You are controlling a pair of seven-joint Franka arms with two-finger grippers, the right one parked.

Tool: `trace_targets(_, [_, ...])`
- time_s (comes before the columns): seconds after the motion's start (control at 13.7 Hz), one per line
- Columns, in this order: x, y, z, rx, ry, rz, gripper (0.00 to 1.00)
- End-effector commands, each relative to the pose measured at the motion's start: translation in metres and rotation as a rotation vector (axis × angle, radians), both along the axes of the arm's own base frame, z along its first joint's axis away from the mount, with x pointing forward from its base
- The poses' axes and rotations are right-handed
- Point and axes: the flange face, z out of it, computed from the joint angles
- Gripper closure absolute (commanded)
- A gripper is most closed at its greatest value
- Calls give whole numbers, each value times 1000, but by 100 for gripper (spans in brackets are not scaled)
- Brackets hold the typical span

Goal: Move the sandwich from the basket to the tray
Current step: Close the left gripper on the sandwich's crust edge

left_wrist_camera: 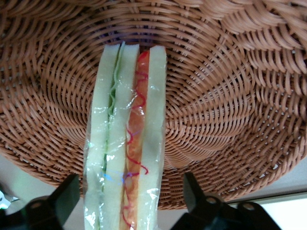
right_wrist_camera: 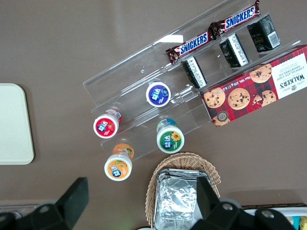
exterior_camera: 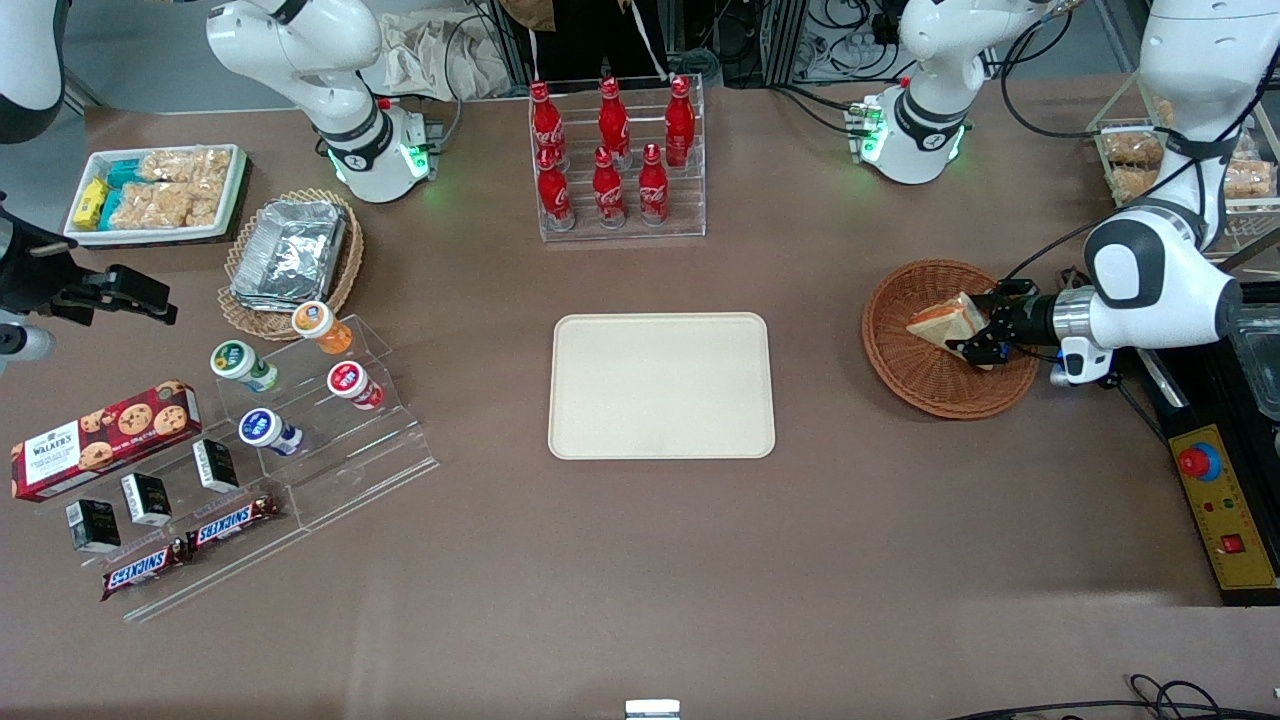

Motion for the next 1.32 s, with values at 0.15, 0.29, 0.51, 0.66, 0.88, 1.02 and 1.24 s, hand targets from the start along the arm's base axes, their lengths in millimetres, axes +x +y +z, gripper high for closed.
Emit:
trace_targets(0.15, [2, -7, 2, -16, -3, 41, 50])
trace_targets(0.29, [3, -9, 3, -34, -6, 68, 72])
trace_targets(0.51, [6, -8, 7, -42, -14, 73, 79])
trace_targets(0.66, [9, -7, 17, -36, -31, 66, 79])
trace_targets(0.88, [16, -6, 50, -28, -64, 26, 79])
trace_targets(1.02, [28, -3, 80, -17, -44, -45, 79])
trace_targets(1.24, [49, 2, 134, 13, -13, -99, 79])
